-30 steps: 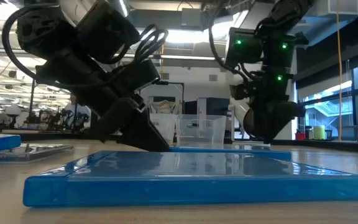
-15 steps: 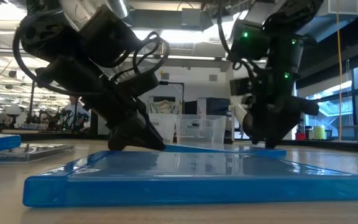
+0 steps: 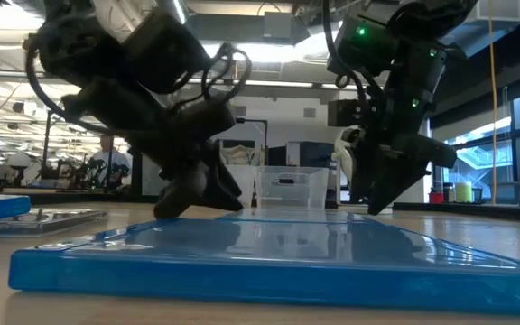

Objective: Pick & place jewel cases by type
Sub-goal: Put the top blue CD Case into the right transparent bin

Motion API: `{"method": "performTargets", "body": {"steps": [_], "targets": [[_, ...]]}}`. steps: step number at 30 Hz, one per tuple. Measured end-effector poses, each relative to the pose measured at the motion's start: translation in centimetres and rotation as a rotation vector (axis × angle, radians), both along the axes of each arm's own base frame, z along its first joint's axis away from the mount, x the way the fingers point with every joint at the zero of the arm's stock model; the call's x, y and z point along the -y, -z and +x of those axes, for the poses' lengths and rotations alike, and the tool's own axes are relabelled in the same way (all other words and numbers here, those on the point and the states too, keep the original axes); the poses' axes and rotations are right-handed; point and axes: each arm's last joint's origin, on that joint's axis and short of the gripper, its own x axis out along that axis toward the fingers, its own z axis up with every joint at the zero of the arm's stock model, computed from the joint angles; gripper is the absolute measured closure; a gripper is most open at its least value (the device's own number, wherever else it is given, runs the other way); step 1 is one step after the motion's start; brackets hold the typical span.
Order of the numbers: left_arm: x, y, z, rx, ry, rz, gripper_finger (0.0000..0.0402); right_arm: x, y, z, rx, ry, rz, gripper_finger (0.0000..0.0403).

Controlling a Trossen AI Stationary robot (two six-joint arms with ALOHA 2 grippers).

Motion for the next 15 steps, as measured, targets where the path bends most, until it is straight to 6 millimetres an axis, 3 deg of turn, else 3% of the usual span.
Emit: {"method": "performTargets", "body": {"steps": [7, 10, 15], "targets": [[1.5, -1.7, -1.7, -0.218, 0.179, 0.246, 0.0256, -0.2, 0.2, -0.4, -0.026, 0.129, 0.125, 0.0130], [1.9, -2.7, -2.2, -0.268, 0.322, 0.218, 0.0260, -0.3, 0.2, -0.5, -0.029, 0.197, 0.176, 0.0130], [1.8, -2.5, -2.0, -0.296, 0.504, 0.158, 0.0271, -1.2, 0.2, -0.2, 0.010, 0.172, 0.218, 0.0130]]}}
